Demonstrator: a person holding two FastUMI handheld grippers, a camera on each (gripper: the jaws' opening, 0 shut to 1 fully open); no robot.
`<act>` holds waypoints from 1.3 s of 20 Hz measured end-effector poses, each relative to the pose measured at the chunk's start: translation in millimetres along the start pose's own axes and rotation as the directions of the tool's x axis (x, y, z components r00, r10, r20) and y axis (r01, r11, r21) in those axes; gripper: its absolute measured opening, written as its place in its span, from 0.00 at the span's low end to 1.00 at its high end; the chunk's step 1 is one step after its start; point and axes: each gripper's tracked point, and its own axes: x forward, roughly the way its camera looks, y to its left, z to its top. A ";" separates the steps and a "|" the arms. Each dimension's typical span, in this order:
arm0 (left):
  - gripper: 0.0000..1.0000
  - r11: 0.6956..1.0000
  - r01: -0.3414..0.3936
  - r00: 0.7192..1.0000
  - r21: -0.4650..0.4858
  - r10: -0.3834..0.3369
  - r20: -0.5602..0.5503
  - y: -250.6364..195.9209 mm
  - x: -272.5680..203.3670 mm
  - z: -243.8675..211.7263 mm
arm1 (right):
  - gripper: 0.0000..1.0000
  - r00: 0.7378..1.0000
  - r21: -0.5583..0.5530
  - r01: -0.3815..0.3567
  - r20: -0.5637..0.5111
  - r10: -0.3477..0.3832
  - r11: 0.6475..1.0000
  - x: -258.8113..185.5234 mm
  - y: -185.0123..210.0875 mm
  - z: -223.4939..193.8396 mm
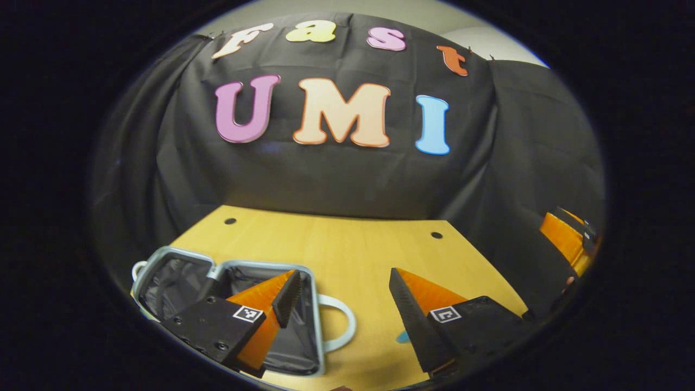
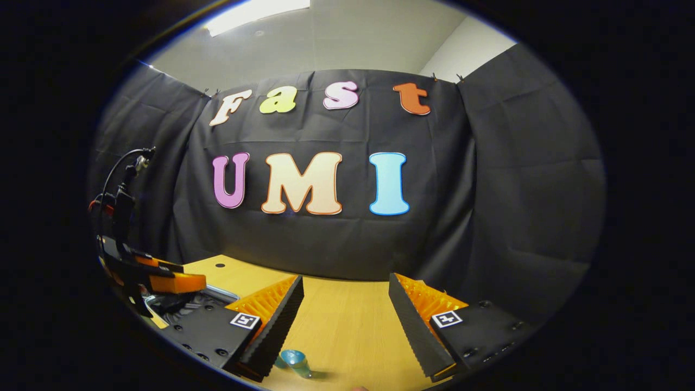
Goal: First open the suitcase, pack the skin care products into it, and then close the suitcase.
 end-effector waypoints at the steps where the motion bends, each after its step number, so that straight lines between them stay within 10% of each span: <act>1: 0.95 1.000 0.015 1.000 -0.003 -0.015 -0.027 -10.1 3.7 -10.8 | 1.00 1.000 -0.003 0.002 -0.007 -0.002 1.000 -0.6 -4.6 -2.2; 21: 0.93 0.986 0.163 0.945 -0.047 -0.170 -0.281 -85.6 57.1 -151.5 | 0.99 0.994 -0.071 0.040 -0.097 -0.047 0.997 -20.5 -48.9 -40.2; 26: 0.70 0.985 0.164 0.936 -0.062 -0.175 -0.306 -97.5 77.1 -172.6 | 0.99 0.993 -0.092 0.016 -0.114 -0.027 0.996 -23.2 -41.3 -49.7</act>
